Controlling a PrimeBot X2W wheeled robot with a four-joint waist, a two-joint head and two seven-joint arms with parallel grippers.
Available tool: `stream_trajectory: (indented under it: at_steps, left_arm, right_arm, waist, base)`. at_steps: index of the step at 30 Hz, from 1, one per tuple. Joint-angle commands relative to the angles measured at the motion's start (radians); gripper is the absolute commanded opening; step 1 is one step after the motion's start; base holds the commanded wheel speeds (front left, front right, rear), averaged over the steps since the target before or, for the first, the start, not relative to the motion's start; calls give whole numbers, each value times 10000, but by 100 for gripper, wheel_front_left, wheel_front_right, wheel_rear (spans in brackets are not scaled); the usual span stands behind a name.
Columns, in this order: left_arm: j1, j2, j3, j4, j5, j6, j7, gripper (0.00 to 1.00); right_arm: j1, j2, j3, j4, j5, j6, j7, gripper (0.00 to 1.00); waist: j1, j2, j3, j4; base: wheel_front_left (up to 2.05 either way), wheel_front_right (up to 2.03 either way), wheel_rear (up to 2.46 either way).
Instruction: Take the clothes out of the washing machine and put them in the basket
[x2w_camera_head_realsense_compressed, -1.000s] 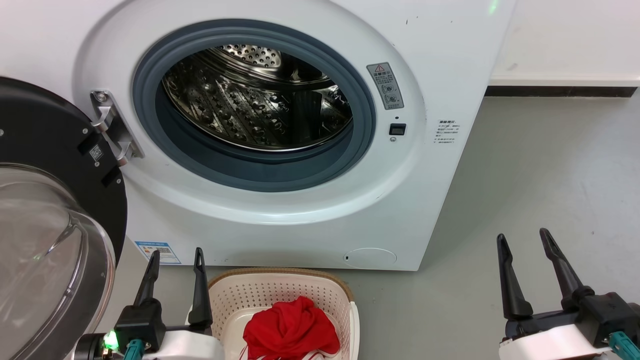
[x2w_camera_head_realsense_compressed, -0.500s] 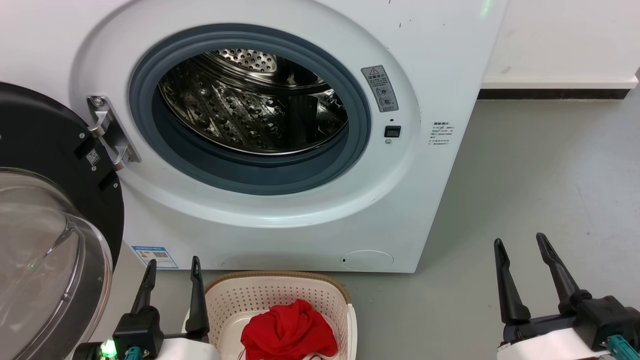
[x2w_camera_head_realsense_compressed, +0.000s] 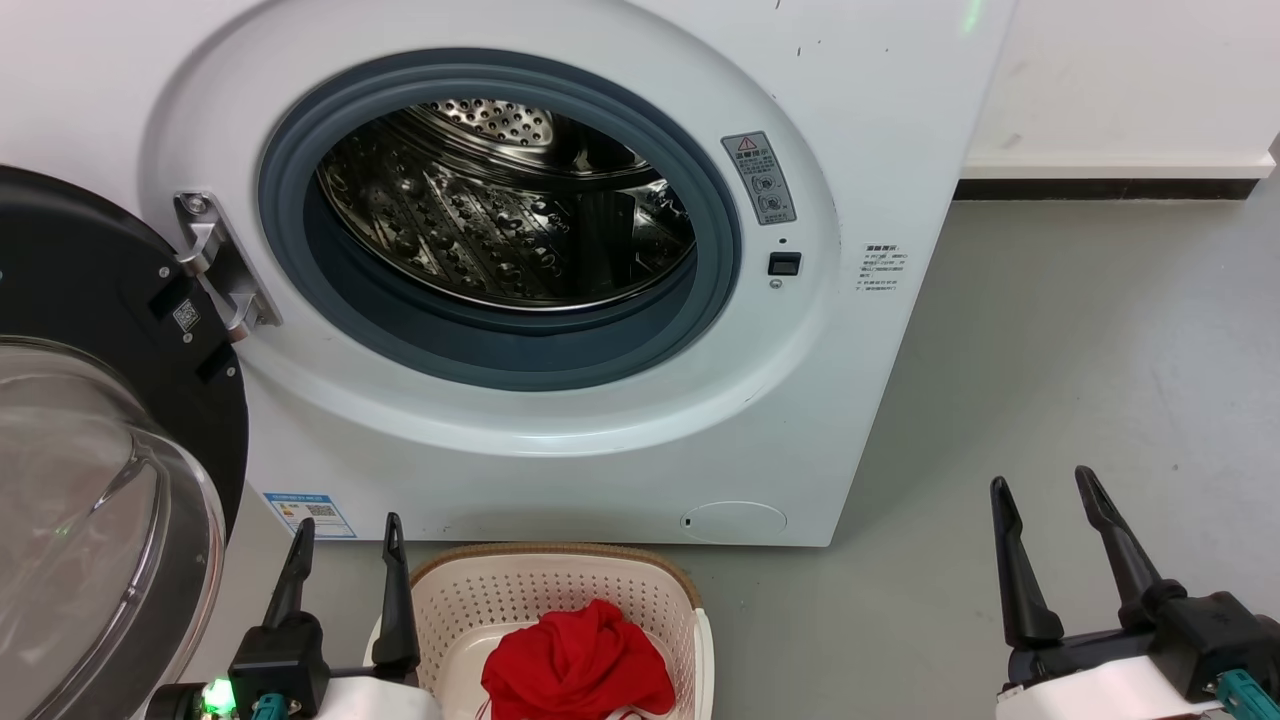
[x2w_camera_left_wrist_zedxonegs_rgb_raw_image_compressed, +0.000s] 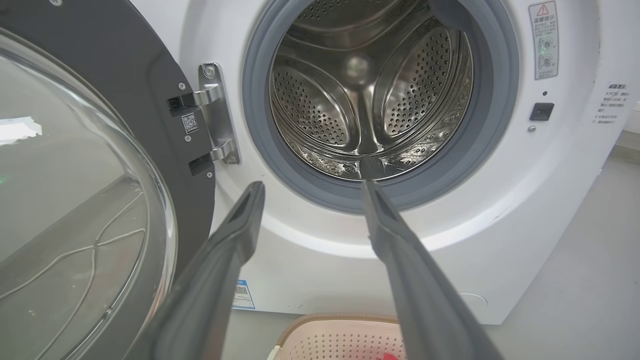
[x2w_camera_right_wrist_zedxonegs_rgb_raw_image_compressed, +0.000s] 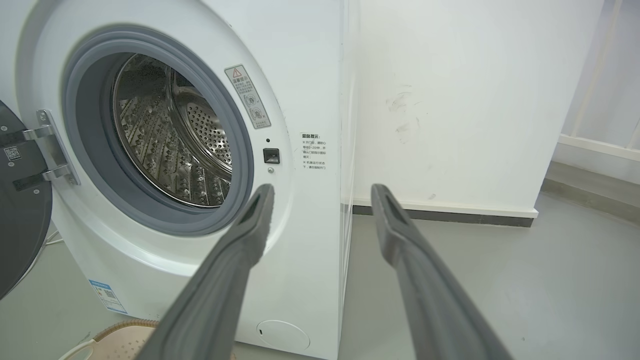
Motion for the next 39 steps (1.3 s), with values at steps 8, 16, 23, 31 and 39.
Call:
stream_trajectory:
  at_steps: [8, 16, 23, 31, 39]
  left_arm:
    - [36, -13, 29, 428, -194, -18, 113, 0]
    - [-209, -14, 178, 606, -1915, -213, 553, 0]
    - [-356, -14, 240, 684, -3297, -371, 846, 0]
    - [-529, -14, 327, 792, -4732, -535, 1175, 0]
    - [-715, -15, 429, 917, -6206, -703, 1518, 0]
  right_arm:
    - [65, 0, 33, 348, 179, 0, 54, 0]
    - [-152, -117, 43, 576, 2018, 0, 355, 0]
    - [-357, -194, 42, 789, 3459, -1, 601, 0]
    - [-544, -260, 21, 992, 4943, -1, 876, 0]
    - [-734, -310, -21, 1201, 6450, -2, 1167, 0]
  waist:
    - [1, -1, -8, 3]
    - [1, -1, -21, 3]
    - [1, -1, -33, 2]
    - [1, -1, -46, 1]
    - [1, -1, -60, 0]
  base:
    - [0, 0, 0]
    - [0, 0, 0]
    - [0, 0, 0]
    - [0, 0, 0]
    - [0, 0, 0]
